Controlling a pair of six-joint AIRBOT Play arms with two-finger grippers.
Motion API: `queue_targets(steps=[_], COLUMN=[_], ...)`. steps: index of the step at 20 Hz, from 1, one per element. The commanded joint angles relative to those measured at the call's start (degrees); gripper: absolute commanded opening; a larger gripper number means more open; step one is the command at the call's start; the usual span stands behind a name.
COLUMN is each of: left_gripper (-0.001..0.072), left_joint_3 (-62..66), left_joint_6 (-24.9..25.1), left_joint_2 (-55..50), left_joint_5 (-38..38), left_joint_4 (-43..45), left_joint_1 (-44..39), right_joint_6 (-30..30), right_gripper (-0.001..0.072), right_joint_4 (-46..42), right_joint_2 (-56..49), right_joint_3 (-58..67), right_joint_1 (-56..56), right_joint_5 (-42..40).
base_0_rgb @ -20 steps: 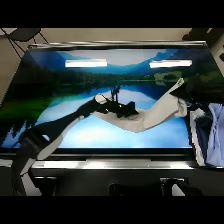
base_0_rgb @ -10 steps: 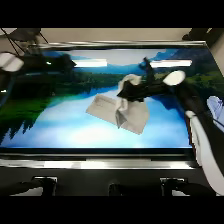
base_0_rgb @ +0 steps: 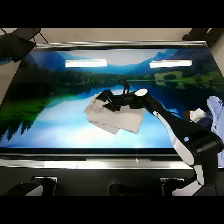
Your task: Fold the shirts.
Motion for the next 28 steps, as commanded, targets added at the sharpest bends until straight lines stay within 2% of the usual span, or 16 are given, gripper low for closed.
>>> queue_targets(steps=[1,2,4,6,7,9,12,14,15,16,17,18,19,21,25,28], left_gripper=[0.0025,0.0025,0.0025,0.0025,0.0025,0.0025,0.0025,0.0025,0.0025,0.0025,0.0025,0.0025,0.0025,0.0025,0.0025,0.0026], left_joint_3=[-0.76,-0.74,-0.76,-0.76,-0.76,-0.76,-0.74,-0.74,-0.74,-0.74,-0.74,-0.74,-0.74,-0.74,-0.74,-0.74], left_joint_6=[1.64,2.01,2.71,2.71,2.71,2.71,2.67,2.64,2.64,2.64,2.67,2.67,2.69,2.73,3.13,3.13], left_joint_2=[0.92,0.87,0.87,0.72,0.55,0.37,0.33,0.33,0.33,0.37,0.37,0.37,0.37,0.31,0.31,0.31], left_joint_5=[-1.2,-1.31,-1.36,-1.4,-1.46,-1.92,-1.97,-2.73,-3.17,-3.5,-3.58,-3.56,-3.56,-3.54,-3.54,-3.54], left_joint_4=[0.31,0.72,2.16,3.15,3.15,3.13,3.1,3.06,3.06,3.06,3.04,3.08,3.08,3.13,3.13,3.13], left_joint_1=[0.37,0.39,0.39,0.37,0.37,0.35,0.37,0.35,0.35,0.35,0.35,0.35,0.35,0.37,0.37,0.37], right_joint_6=[-2.6,-0.85,6.75,17.99,19.67,18.88,13.7,12.24,12.26,11.76,9.31,5.6,0.87,-0.39,12.07,16.74], right_gripper=[0.0687,0.0686,0.0686,0.0656,0.0628,0.0628,0.0631,0.0628,0.0593,0.045,0.0177,0.0049,0.0048,0.0045,0.0045,0.0045], right_joint_4=[-1.07,-6.97,-25.86,-47.89,-53.51,-50.31,-37.18,-32.41,-31.39,-29.29,-26.27,-23.17,-20.13,-18.97,-32.09,-40.61], right_joint_2=[3.8,6.38,11.23,13.4,13.49,13.44,12.98,11.52,10.49,9.92,9.97,10.32,11.15,14.29,22.45,26.88], right_joint_3=[0.22,0.22,0.2,-0.37,-2.27,-9.73,-20.31,-23.04,-23.06,-23.04,-22.86,-21.9,-19.93,-14.21,0.68,10.69], right_joint_1=[-5.33,-8.55,-15.3,-21.09,-23.15,-24.61,-22.01,-19.8,-18.99,-18.82,-18.95,-19.54,-20.76,-24.52,-35.98,-44.76], right_joint_5=[1.4,2.8,8.74,21.31,26.45,27.5,16.33,9.14,6.95,5.73,5.18,5.99,8.57,12.74,19.37,25.42])
